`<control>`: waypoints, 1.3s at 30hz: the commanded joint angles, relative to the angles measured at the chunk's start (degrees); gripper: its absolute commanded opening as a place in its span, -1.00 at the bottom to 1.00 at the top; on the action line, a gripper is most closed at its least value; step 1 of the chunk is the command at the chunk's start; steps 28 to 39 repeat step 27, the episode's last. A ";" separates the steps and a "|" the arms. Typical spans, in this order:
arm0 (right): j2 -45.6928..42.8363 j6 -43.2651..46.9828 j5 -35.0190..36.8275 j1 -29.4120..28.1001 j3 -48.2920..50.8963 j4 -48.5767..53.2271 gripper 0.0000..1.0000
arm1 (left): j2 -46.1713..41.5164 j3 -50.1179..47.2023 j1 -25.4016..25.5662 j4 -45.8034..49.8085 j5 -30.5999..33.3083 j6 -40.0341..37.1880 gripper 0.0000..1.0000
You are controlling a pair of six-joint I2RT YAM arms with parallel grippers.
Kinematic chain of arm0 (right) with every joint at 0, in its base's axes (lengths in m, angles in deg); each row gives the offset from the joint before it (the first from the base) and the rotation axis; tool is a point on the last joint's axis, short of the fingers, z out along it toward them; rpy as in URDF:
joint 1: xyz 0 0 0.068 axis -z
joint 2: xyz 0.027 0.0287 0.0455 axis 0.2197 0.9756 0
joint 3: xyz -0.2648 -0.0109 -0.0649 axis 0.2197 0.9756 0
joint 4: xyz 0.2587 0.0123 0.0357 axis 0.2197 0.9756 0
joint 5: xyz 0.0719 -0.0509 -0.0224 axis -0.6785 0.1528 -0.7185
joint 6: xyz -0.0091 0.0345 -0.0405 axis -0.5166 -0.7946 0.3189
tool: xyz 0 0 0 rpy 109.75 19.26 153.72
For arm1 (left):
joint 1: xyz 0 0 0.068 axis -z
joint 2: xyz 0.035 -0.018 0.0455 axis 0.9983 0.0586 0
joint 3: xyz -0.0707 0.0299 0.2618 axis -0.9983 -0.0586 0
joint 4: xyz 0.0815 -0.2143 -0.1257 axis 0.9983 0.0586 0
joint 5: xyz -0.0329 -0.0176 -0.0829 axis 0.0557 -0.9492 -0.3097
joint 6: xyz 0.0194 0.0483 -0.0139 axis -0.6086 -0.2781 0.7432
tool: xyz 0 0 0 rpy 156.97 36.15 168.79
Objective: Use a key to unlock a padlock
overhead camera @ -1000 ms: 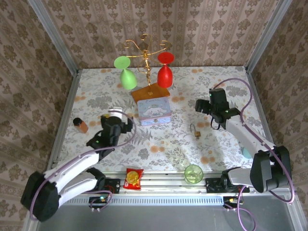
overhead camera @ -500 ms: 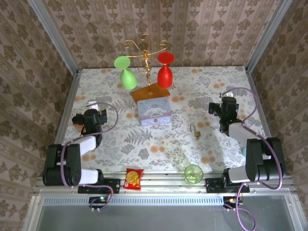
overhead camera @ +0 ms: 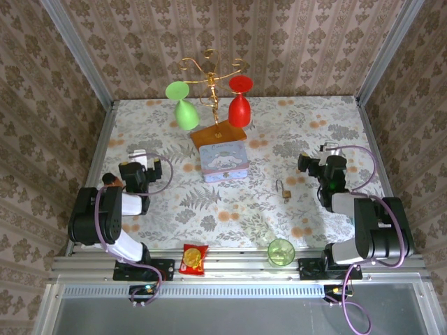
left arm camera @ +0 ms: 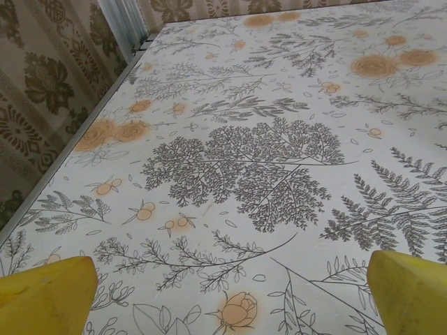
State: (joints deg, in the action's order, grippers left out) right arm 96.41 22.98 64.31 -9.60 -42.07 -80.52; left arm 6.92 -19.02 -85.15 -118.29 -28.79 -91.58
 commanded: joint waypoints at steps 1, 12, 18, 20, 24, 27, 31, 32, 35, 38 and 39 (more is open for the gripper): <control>1.38 1.15 -1.28 -0.78 -0.36 -4.70 1.00 | -0.31 0.51 -0.10 -2.64 -1.80 0.51 1.00; 5.45 3.54 2.17 -3.66 -1.04 -6.97 1.00 | -0.26 2.67 -0.97 1.48 -9.96 -1.29 1.00; 5.42 3.98 2.35 -3.98 -1.25 -6.29 1.00 | -0.30 2.67 -0.79 1.55 -8.77 -1.44 1.00; 5.40 4.11 2.17 -4.11 -1.34 -6.28 1.00 | -0.22 2.34 -0.14 0.91 -5.86 -1.21 1.00; 5.85 3.98 1.55 -3.80 -1.98 -5.42 1.00 | -0.14 2.14 0.52 0.27 -3.90 -1.21 1.00; 5.42 4.09 1.54 -3.88 -1.28 -6.24 1.00 | -0.22 2.14 0.47 0.24 -3.83 -1.21 1.00; 5.42 4.09 1.54 -3.88 -1.28 -6.24 1.00 | -0.22 2.14 0.47 0.24 -3.83 -1.21 1.00; 5.42 4.09 1.54 -3.88 -1.28 -6.24 1.00 | -0.22 2.14 0.47 0.24 -3.83 -1.21 1.00; 5.42 4.09 1.54 -3.88 -1.28 -6.24 1.00 | -0.22 2.14 0.47 0.24 -3.83 -1.21 1.00; 5.42 4.09 1.54 -3.88 -1.28 -6.24 1.00 | -0.22 2.14 0.47 0.24 -3.83 -1.21 1.00; 5.42 4.09 1.54 -3.88 -1.28 -6.24 1.00 | -0.22 2.14 0.47 0.24 -3.83 -1.21 1.00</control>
